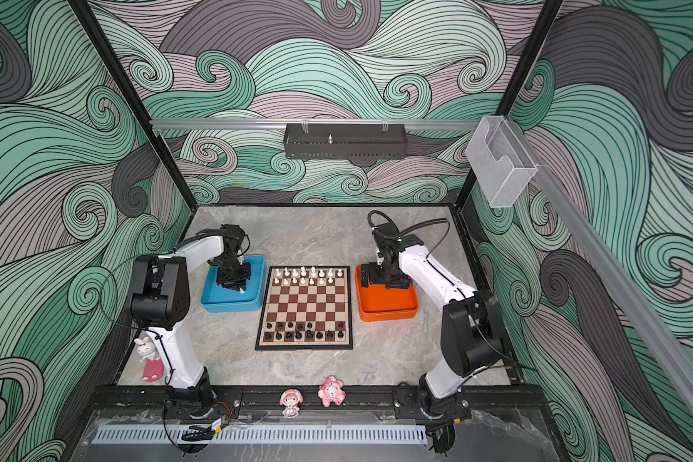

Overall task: Set up the chess pieces on the board
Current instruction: 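Lower the left gripper and close it on the white pawn in the blue bin, then lift the white pawn with the left gripper and carry it over the board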

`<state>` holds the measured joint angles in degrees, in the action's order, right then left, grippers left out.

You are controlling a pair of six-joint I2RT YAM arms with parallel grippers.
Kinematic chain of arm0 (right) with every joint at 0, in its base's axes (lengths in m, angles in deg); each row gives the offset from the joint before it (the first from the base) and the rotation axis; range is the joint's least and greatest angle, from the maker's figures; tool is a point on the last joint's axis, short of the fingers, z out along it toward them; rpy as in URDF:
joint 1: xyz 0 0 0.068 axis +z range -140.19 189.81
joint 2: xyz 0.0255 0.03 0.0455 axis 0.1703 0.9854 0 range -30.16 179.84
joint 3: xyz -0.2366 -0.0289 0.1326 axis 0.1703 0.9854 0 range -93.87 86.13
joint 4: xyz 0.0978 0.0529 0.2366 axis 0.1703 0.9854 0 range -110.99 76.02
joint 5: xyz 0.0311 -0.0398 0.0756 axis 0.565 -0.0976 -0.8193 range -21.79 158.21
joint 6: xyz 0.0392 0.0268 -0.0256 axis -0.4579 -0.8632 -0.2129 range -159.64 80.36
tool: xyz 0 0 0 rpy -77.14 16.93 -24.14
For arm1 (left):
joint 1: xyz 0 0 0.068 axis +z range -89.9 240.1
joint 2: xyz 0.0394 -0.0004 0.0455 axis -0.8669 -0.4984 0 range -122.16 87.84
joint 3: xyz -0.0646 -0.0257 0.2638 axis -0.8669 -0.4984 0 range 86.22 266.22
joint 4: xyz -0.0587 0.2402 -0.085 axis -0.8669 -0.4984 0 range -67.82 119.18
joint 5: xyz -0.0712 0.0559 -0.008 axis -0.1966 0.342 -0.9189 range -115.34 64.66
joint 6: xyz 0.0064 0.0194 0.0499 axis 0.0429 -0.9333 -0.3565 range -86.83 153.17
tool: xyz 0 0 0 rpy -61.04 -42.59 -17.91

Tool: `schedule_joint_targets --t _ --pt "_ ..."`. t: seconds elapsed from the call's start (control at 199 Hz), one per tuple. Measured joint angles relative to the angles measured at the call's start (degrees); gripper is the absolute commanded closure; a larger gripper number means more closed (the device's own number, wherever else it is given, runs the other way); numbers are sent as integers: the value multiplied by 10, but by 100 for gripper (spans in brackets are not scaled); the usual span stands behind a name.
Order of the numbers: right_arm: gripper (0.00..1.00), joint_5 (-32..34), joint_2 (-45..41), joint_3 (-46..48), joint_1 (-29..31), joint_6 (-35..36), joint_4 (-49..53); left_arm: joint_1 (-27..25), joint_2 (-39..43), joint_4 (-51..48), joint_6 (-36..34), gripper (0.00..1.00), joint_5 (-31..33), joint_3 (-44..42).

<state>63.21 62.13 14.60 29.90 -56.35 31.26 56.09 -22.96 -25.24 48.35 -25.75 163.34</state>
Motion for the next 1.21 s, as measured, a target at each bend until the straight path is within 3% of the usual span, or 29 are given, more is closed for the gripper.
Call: schedule_joint_targets --t 0.397,0.744,0.965,1.207 --pt "1 0 5 0 -1 0 -2 -3 -4 -6 -4 86 3 2" --pt "1 0 5 0 -1 0 -2 -10 -3 -43 -9 87 14 57" --pt "1 -1 5 0 -3 0 -2 -54 -3 -83 -12 87 16 147" --pt "1 -7 5 0 -14 0 -2 -149 -26 -130 -11 87 17 313"
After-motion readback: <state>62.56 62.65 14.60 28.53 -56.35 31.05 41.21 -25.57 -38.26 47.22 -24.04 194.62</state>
